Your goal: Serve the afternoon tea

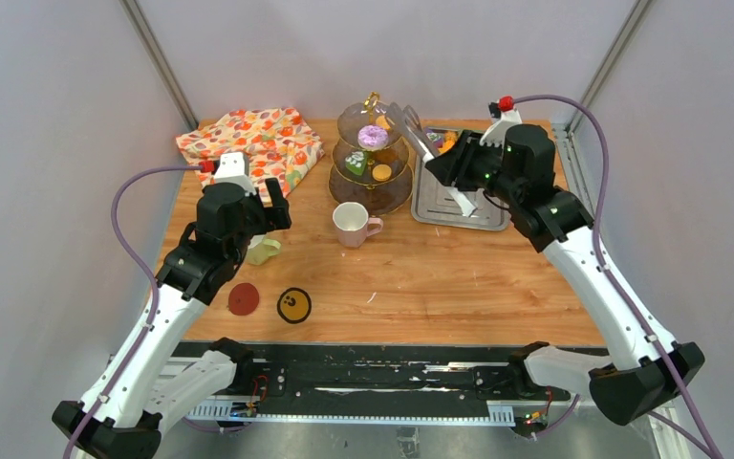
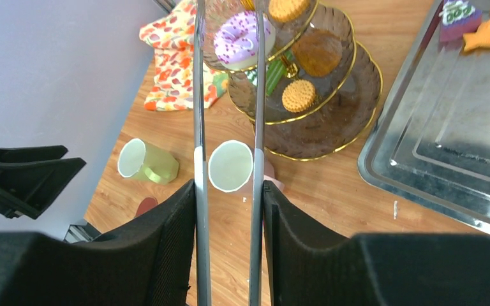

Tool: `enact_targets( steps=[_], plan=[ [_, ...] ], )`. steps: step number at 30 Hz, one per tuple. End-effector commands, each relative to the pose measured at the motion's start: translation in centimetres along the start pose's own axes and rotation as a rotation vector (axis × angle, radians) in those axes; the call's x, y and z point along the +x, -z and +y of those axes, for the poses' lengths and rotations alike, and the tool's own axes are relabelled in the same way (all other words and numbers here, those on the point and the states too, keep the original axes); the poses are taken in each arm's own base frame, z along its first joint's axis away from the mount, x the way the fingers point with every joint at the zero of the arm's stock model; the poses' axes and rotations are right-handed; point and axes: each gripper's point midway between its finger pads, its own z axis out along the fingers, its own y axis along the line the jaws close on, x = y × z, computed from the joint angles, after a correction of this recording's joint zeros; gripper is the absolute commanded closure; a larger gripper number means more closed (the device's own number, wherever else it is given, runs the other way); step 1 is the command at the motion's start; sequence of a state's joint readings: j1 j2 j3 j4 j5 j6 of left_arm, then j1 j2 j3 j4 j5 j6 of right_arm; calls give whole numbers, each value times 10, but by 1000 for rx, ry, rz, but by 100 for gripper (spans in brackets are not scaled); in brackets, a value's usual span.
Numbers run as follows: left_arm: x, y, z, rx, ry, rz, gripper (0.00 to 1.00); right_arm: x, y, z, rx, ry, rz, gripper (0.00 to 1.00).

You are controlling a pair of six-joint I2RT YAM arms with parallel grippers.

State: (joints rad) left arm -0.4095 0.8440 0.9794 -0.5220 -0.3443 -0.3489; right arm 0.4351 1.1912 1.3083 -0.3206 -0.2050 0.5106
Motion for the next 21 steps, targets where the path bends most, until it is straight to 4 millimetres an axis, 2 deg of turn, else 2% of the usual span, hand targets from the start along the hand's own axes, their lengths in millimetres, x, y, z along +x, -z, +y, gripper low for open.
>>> enact_targets(
  steps=[1, 8, 18, 21],
  plan=[
    [-4, -1, -2, 8, 7, -17, 5, -36, 21, 6, 3, 33, -120, 62],
    [-5, 1, -1, 3, 4, -21, 5, -35, 33, -19, 76, 20, -143, 64],
    [-8, -1, -4, 13, -15, -19, 5, -32, 75, -94, 321, 11, -145, 64],
    [-9, 0, -4, 14, -17, -20, 5, -24, 79, -115, 353, -21, -123, 64]
  ],
)
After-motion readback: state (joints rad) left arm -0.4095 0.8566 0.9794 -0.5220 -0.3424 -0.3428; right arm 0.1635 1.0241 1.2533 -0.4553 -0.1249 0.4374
